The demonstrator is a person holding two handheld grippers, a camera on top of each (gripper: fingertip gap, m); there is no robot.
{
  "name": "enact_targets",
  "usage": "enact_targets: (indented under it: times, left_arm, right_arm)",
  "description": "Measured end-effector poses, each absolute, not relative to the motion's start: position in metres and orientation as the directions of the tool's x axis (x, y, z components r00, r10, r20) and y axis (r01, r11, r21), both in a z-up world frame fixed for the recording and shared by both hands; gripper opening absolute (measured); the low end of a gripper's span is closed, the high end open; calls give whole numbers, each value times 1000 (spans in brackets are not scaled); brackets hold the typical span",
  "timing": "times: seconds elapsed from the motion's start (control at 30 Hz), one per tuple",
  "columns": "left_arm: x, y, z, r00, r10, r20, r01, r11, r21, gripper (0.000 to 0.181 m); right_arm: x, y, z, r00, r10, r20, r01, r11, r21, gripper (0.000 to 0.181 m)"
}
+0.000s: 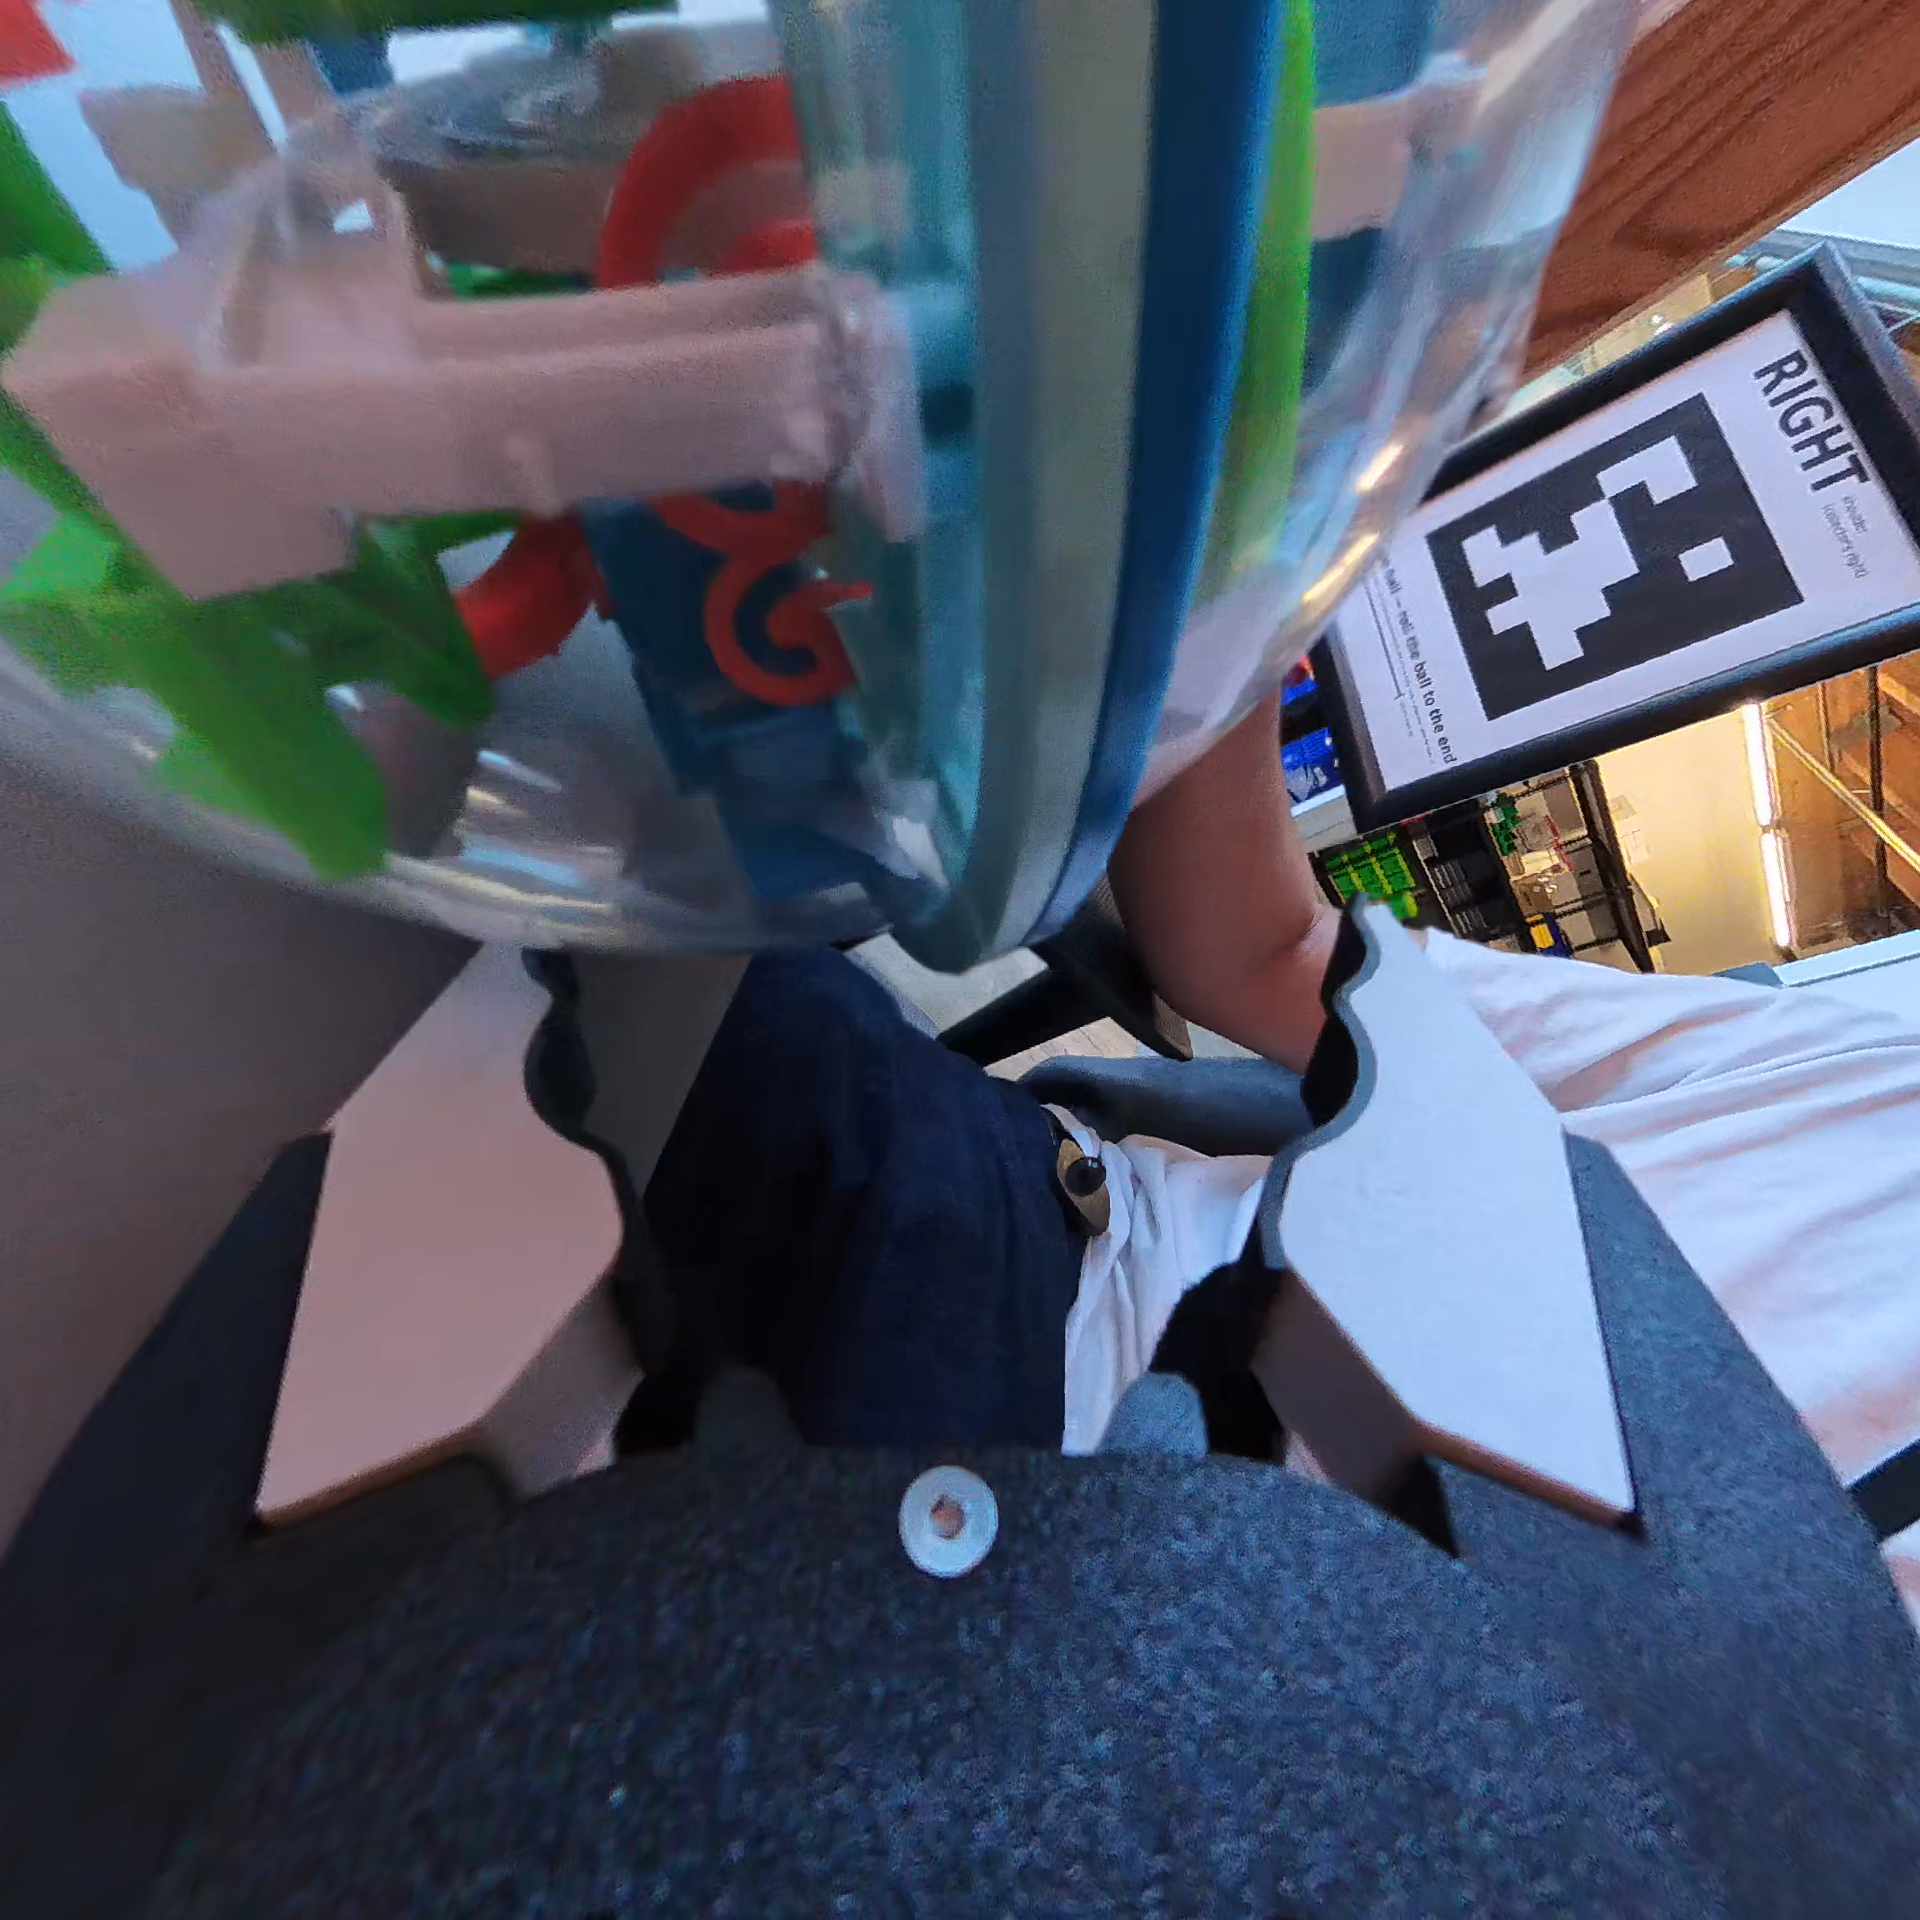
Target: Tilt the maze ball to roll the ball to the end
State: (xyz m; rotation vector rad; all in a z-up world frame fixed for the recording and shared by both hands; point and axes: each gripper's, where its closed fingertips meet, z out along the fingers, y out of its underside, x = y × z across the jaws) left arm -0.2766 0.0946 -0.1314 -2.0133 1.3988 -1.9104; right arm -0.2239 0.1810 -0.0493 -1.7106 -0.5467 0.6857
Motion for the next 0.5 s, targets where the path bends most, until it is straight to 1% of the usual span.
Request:
enact_targets:
  times: [0.07,0.1,0.17,0.23,0.3,0.37,0.4,0.47,0.5]
  left_arm:
    - [-283,96,-133,-158,-601,784,-572,-592,-568,133]
    - [-287,96,-132,-158,-597,787,-576,-591,-564,133]
    - [-299,99,-132,-141,-612,778,-590,-579,-563,138]
    - [-316,109,-129,-99,-668,737,-593,-555,-583,142]
    - [-331,126,-118,-53,-737,673,-561,-536,-631,142]
    - [-337,151,-96,-22,-828,560,-515,-471,-716,144]
    - [-336,165,-86,-7,-885,466,-500,-400,-768,146]
    - [-326,186,-68,-19,-974,226,-504,-186,-843,159]
    - [-317,192,-62,-59,-992,110,-516,-64,-854,158]
  right_arm:
    - [-225,181,-47,694,696,-183,-31,-225,-974,141]
    - [-227,181,-50,686,698,-204,-38,-246,-969,144]
    - [-230,183,-49,676,706,-211,-53,-239,-970,145]
    - [-232,184,-49,674,709,-206,-57,-227,-972,145]
    - [-233,185,-48,672,712,-204,-56,-226,-973,145]
    - [-234,186,-48,667,715,-209,-65,-224,-972,145]
    - [-234,188,-48,663,717,-215,-75,-222,-972,145]
    - [-235,191,-47,657,719,-228,-97,-219,-971,145]
    - [-235,192,-46,654,720,-232,-101,-220,-970,146]
